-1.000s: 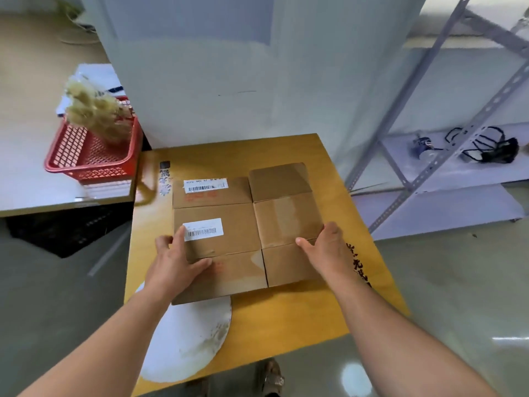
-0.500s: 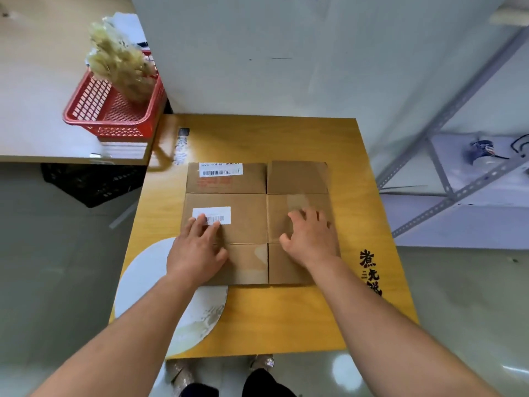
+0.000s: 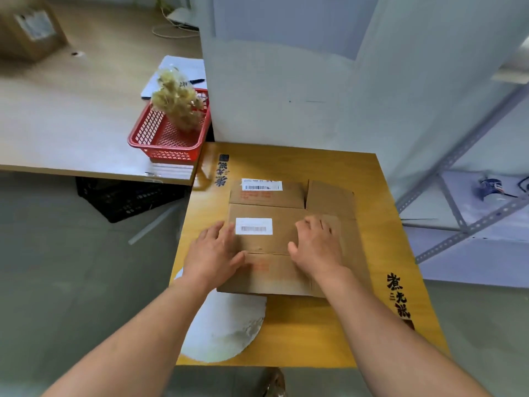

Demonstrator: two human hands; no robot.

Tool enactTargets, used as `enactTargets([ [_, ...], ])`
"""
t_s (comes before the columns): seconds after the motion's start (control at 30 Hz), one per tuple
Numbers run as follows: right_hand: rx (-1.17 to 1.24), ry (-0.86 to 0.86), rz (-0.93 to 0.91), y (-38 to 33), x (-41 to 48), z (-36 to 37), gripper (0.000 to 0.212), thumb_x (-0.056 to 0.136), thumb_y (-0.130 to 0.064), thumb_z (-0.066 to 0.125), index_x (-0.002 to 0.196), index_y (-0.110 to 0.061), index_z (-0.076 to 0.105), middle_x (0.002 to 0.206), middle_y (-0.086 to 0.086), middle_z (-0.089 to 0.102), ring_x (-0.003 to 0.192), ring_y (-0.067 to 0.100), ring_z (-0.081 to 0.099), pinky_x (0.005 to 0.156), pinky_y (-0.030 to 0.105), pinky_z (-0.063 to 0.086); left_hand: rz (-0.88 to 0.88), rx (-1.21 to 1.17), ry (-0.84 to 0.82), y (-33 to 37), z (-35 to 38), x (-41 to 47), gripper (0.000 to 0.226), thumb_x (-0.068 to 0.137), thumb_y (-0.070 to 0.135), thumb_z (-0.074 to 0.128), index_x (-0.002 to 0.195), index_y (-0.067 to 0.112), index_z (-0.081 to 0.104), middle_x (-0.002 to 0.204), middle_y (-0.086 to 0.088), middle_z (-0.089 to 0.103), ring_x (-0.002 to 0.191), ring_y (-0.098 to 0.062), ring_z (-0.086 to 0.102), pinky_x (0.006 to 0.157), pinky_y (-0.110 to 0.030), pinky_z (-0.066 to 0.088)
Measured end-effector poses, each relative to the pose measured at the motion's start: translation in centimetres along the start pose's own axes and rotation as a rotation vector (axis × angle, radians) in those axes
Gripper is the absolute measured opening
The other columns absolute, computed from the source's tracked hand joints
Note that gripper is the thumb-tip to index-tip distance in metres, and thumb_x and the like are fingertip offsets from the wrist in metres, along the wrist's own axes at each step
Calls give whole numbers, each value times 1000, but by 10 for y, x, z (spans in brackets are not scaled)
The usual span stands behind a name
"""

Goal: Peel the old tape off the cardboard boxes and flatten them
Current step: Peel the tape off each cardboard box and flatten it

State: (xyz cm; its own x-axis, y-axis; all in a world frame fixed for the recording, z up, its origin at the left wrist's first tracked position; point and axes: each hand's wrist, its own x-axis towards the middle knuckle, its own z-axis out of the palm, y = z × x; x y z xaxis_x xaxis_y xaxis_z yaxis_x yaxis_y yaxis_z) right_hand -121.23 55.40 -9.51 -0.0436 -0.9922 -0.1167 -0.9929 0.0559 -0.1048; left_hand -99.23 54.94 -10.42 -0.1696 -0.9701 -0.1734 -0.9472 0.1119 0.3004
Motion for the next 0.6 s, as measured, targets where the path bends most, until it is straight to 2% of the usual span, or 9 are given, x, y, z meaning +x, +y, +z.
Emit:
enactTargets([
  [0.1,-3,43,-46,-33,-1,-8,40,92,-34,44,126,-16,49,125,5,48,112,22,45,90,34,36,-10,-9,85,-15,-14,-9,69,90,58,48,148,24,32,147,2,38,131,-20,37,104,-35,33],
  [0.17,-38,90,-177,-135,-8,-16,35,92,-32,42,122,-15,52,119,5,51,105,23,49,85,33,36,-73,-52,208,-100,-53,-45,65,90,55,52,144,22,39,138,1,47,122,-21,45,97,-34,38],
  [0.27,14,106,-225,-158,-11,-11,30,92,-29,41,114,-17,55,112,4,58,100,24,54,82,32,39,-133,-96,216,-120,-56,-54,58,91,53,52,141,24,43,133,3,50,118,-18,51,91,-32,43],
  [0.33,9,104,-287,-203,-13,-6,27,92,-30,40,109,-17,57,107,3,60,95,26,57,72,31,40,-194,-112,246,-160,-70,-72,52,92,51,50,138,27,45,127,6,53,113,-15,54,87,-30,44],
  [0.4,20,116,-359,-257,-17,-1,25,93,-31,41,106,-17,58,103,3,60,88,28,59,62,29,35,-270,-124,276,-208,-83,-88,45,94,48,49,135,29,47,119,9,56,105,-14,58,81,-30,47],
  [0.5,10,125,-455,-330,-19,6,25,94,-33,41,105,-17,56,101,1,57,84,27,61,58,27,32,-362,-101,308,-273,-100,-113,41,95,47,48,133,31,48,114,10,57,99,-13,60,73,-29,48],
  [0.6,10,118,-558,-395,-21,12,23,95,-32,39,102,-17,56,100,0,58,83,25,61,57,27,32,-473,-108,349,-328,-115,-139,40,94,46,50,130,29,50,111,8,58,99,-14,60,74,-31,50],
])
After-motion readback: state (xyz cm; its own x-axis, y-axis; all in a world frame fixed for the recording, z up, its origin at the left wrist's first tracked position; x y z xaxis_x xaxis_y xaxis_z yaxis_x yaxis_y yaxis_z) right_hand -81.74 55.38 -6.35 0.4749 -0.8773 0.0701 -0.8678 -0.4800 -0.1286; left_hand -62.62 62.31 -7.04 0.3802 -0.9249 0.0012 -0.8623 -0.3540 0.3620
